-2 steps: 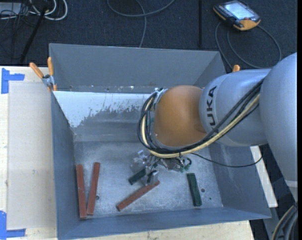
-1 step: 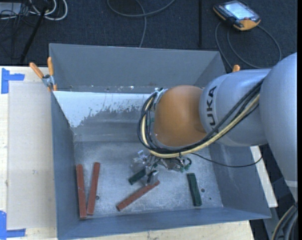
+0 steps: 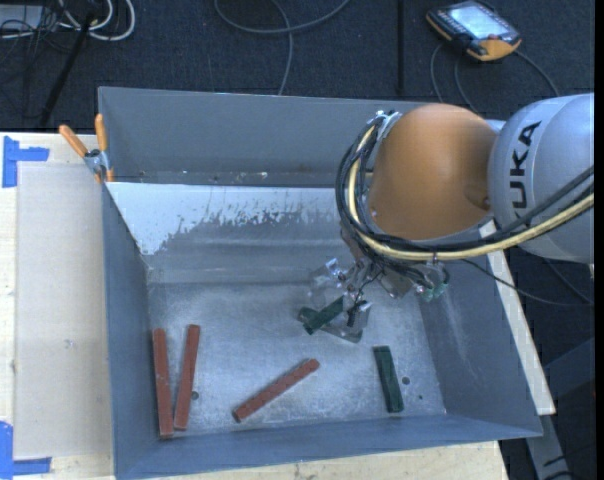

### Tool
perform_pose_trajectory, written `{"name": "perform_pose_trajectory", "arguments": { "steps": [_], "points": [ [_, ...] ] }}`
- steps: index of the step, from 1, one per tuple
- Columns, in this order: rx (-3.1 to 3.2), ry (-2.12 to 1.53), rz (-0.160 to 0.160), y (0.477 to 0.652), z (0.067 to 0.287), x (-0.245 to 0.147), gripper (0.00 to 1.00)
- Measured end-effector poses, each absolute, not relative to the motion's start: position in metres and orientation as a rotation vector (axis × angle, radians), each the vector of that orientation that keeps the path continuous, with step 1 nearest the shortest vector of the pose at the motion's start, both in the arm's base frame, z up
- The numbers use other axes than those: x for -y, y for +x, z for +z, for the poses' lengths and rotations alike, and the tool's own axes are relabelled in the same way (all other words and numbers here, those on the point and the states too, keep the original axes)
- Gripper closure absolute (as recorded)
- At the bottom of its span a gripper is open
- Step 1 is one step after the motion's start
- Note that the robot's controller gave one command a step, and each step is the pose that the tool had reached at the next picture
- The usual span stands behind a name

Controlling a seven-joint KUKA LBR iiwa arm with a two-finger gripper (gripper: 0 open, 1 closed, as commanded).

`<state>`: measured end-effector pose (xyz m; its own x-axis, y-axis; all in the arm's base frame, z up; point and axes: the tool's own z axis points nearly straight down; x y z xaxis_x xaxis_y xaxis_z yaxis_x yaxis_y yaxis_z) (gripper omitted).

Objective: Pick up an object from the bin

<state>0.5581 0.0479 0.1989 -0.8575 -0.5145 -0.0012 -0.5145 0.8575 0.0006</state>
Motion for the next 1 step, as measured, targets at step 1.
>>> {"name": "perform_pose_trajectory", "arguments": {
  "steps": [1],
  "points": [
    [-3.027,-0.837,0.001,0.5581,0.1989,-0.0478,1.00]
  ]
}}
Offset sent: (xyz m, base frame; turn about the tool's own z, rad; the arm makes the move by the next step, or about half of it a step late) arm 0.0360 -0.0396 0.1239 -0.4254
